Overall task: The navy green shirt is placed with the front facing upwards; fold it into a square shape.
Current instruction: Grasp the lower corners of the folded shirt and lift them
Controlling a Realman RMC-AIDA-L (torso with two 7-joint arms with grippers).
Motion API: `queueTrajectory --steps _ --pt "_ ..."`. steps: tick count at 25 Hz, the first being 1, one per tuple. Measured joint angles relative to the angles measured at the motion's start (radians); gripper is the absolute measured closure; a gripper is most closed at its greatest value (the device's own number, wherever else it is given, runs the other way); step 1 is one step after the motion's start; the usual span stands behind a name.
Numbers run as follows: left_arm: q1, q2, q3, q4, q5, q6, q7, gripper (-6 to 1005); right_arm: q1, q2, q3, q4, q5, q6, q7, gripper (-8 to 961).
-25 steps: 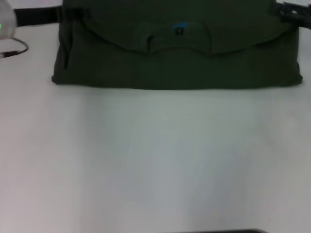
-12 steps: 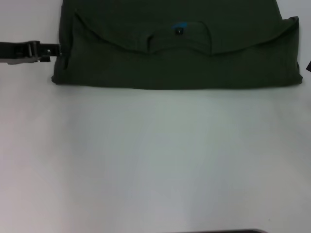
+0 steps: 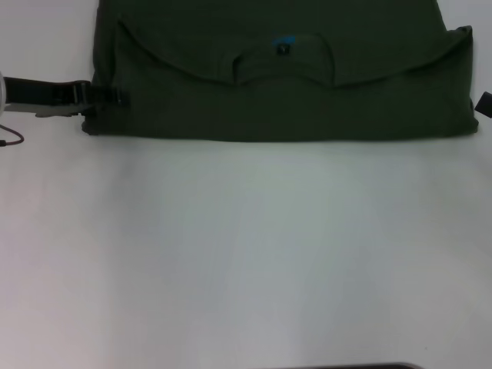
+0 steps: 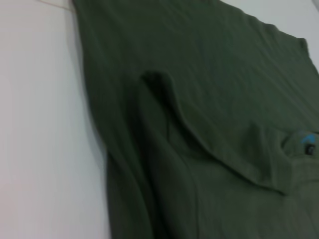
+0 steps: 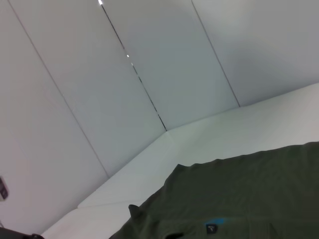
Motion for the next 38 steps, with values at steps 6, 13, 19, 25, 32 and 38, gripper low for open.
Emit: queueTrajectory --steps 6,13,19,25,32,38 --pt "-0.006 0.0 0.014 -0.009 0.014 -0.052 -0.018 193 0.01 -0.001 0.001 0.0 0.0 0.001 0.001 187" --pt "-0.012 0.003 0.016 -0.027 0.051 -0.044 -0.029 193 0.021 0.0 0.005 0.0 0.0 -0.001 0.013 187" --pt "-0.013 0.004 0.018 -0.037 0.053 -0.039 -0.029 194 0.028 -0.002 0.002 0.0 0.0 0.003 0.016 188" --pt "-0.025 -0.008 0.051 -0.037 0.053 -0.05 -0.029 195 0.028 0.0 0.003 0.0 0.0 0.002 0.016 188" --pt "-0.034 -0.008 0.058 -0.038 0.053 -0.032 -0.029 196 0.028 0.0 0.005 0.001 0.0 0.001 0.028 189" --pt "-0.04 -0.012 0.064 -0.038 0.053 -0.018 -0.025 197 0.031 0.0 0.002 0.001 0.0 -0.002 0.028 188"
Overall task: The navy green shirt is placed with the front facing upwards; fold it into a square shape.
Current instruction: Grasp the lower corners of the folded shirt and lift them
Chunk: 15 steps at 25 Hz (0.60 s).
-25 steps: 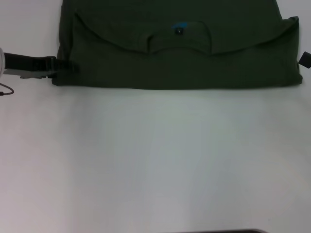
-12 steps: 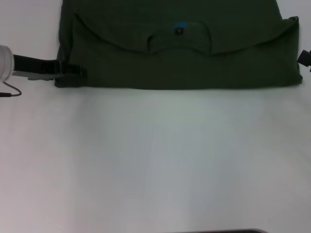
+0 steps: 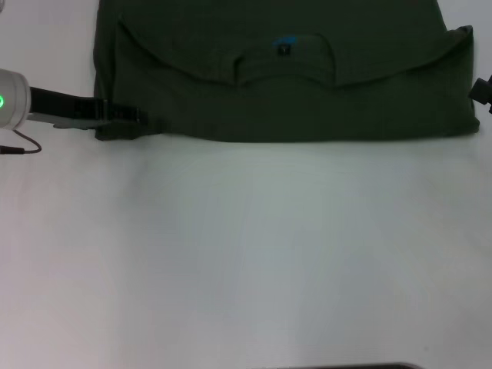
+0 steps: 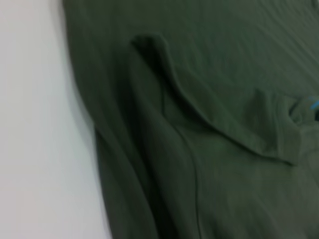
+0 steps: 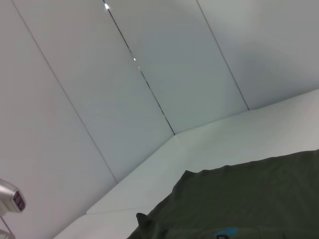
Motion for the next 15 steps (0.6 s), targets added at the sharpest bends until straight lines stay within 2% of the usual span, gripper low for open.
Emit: queueTrajectory --steps 8,15 --pt "0.005 -0.001 0.012 0.014 0.0 -0.043 -0.003 198 0.004 0.0 0.0 0.0 0.0 -0.002 0.006 187" --pt "0.011 0.018 0.01 0.017 0.02 -0.034 -0.003 198 0.004 0.001 0.0 0.0 0.0 -0.002 0.01 187"
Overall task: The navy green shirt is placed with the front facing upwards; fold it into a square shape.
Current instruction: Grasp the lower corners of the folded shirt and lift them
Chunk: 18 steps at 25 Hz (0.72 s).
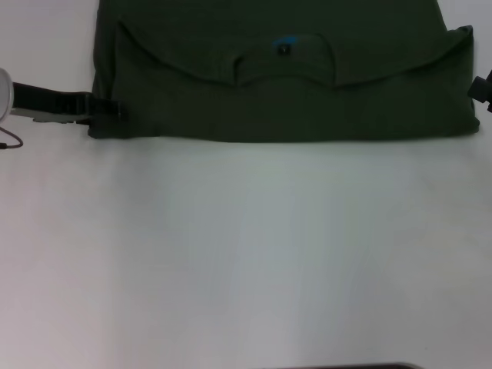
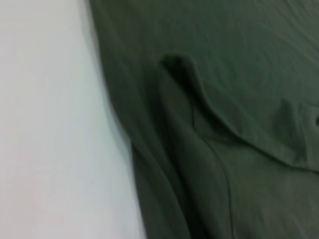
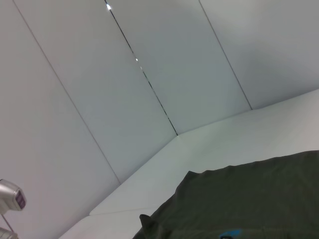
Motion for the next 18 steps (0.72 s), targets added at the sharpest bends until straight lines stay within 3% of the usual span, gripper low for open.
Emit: queueTrajectory --steps 13,18 --pt "-0.007 -0.004 -0.004 0.007 0.001 0.061 -0.009 194 0.001 -0.002 -0.002 0.012 0.0 0.005 0.005 188" --pt "-0.018 -0.022 0.001 0.005 0.004 0.055 -0.008 195 0.002 -0.006 -0.002 0.025 -0.001 0.008 0.005 189"
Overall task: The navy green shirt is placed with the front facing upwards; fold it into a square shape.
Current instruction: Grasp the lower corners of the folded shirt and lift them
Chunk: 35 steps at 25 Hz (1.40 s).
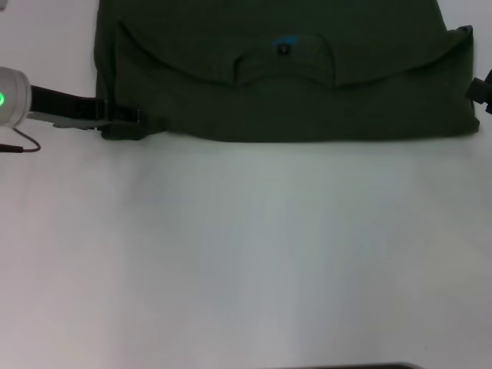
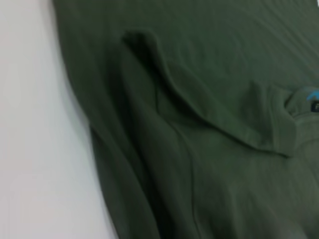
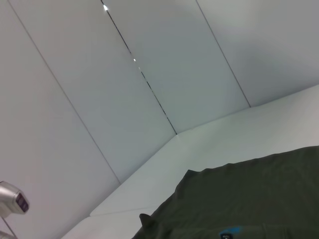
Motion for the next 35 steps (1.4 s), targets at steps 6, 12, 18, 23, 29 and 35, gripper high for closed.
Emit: queueTrajectory --steps 6,12,18,23,29,35 --pt "-0.006 -0.012 0.005 -0.005 0.002 -0.054 0.0 196 0.002 -0.003 0.0 0.008 -0.001 0.003 0.0 189" --pt "-0.01 -0.016 0.006 -0.004 0.021 -0.06 -0.007 198 0.002 -0.004 0.0 0.009 -0.001 0.001 0.0 188" --pt "-0.018 -0.02 0.006 -0.006 0.052 -0.05 -0.016 199 0.004 -0.005 -0.003 0.009 -0.001 0.001 0.009 188" --pt "-0.027 -0.024 0.006 -0.007 0.055 -0.047 -0.021 200 0.005 -0.006 -0.007 0.009 -0.001 0.003 0.01 188" --pt "-0.032 -0.013 0.003 0.002 0.08 -0.024 -0.059 257 0.003 -0.011 -0.008 0.012 -0.001 0.004 0.02 187" --pt "-0.028 -0.007 0.005 0.006 0.096 -0.009 -0.065 450 0.009 -0.012 -0.008 0.013 -0.002 0.008 0.03 187"
